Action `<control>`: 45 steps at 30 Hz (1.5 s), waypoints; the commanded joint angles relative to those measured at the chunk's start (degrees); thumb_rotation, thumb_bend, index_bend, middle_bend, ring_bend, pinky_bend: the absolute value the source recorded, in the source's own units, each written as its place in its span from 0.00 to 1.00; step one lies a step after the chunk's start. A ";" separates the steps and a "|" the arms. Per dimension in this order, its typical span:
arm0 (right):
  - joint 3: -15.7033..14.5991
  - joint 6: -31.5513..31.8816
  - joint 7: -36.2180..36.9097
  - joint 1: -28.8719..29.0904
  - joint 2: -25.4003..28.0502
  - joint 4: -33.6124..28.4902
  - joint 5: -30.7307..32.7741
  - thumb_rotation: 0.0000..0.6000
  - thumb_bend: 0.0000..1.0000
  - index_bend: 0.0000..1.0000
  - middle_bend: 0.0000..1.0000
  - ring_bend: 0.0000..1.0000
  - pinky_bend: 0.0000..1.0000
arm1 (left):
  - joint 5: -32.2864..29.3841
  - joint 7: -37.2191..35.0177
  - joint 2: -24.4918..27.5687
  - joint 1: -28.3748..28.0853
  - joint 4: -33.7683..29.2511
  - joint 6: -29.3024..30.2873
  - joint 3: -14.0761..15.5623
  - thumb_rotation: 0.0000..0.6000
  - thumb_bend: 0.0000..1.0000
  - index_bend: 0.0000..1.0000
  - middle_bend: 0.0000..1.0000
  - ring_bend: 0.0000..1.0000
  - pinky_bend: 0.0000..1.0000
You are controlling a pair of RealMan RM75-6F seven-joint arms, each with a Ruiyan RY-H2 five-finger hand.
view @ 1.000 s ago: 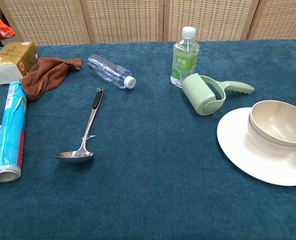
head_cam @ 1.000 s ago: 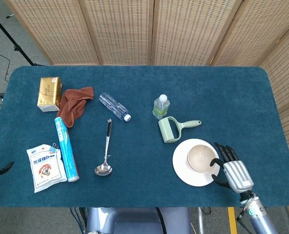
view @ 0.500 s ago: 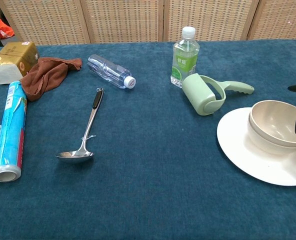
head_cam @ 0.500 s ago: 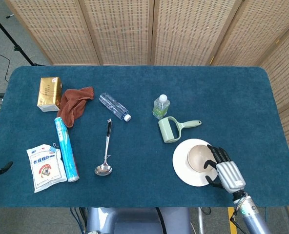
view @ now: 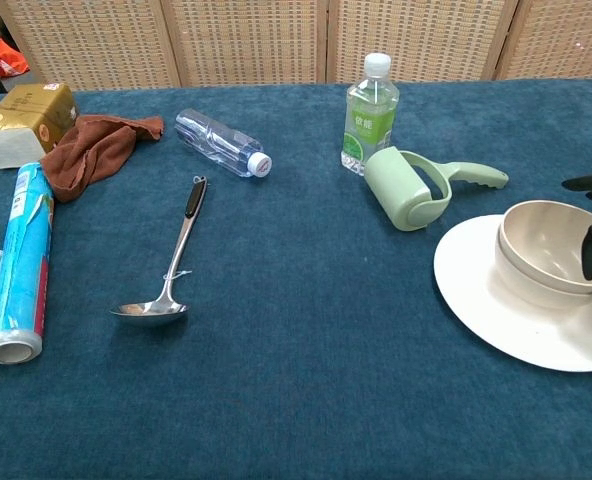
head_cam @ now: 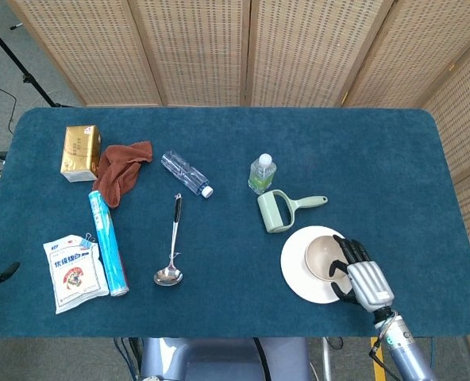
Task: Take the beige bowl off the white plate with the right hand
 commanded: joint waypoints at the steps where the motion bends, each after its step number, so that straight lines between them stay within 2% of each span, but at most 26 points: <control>1: 0.06 0.07 0.07 0.07 -0.11 0.07 0.01 1.00 0.41 0.52 0.00 0.00 0.00 | -0.02 -0.07 0.03 0.02 0.02 0.02 -0.02 1.00 0.16 0.00 0.00 0.00 0.00; 17: 0.06 0.51 0.03 0.61 -0.18 -0.20 -0.34 1.00 0.48 0.62 0.00 0.00 0.00 | 0.17 -0.13 0.01 0.09 0.09 0.12 0.05 1.00 0.16 0.00 0.00 0.00 0.00; 29: 1.46 3.49 -0.65 0.86 3.35 -5.50 -1.70 1.00 0.52 0.63 0.00 0.00 0.00 | 0.26 -0.45 0.10 0.14 0.08 0.14 0.08 1.00 0.16 0.00 0.00 0.00 0.00; 33: 4.38 4.03 -3.97 2.14 4.18 -6.68 -0.55 1.00 0.52 0.64 0.00 0.00 0.00 | 0.35 -0.63 0.13 0.22 0.06 0.20 0.13 1.00 0.16 0.00 0.00 0.00 0.00; 38: 8.42 1.69 -6.52 4.89 4.38 -7.18 3.34 1.00 0.52 0.64 0.00 0.00 0.00 | 0.08 -0.44 0.12 0.14 -0.02 -0.05 0.13 1.00 0.16 0.00 0.00 0.00 0.00; 42: 12.64 -2.46 -11.37 8.62 2.00 -2.70 9.64 1.00 0.52 0.64 0.00 0.00 0.00 | 0.23 0.24 -0.12 -0.01 -0.16 -0.31 0.29 1.00 0.15 0.00 0.00 0.00 0.00; 45: 14.54 -6.50 -12.66 11.32 -0.05 1.98 14.28 1.00 0.52 0.65 0.00 0.00 0.00 | -0.02 0.87 -0.36 -0.12 -0.24 -0.47 0.28 1.00 0.16 0.00 0.00 0.00 0.00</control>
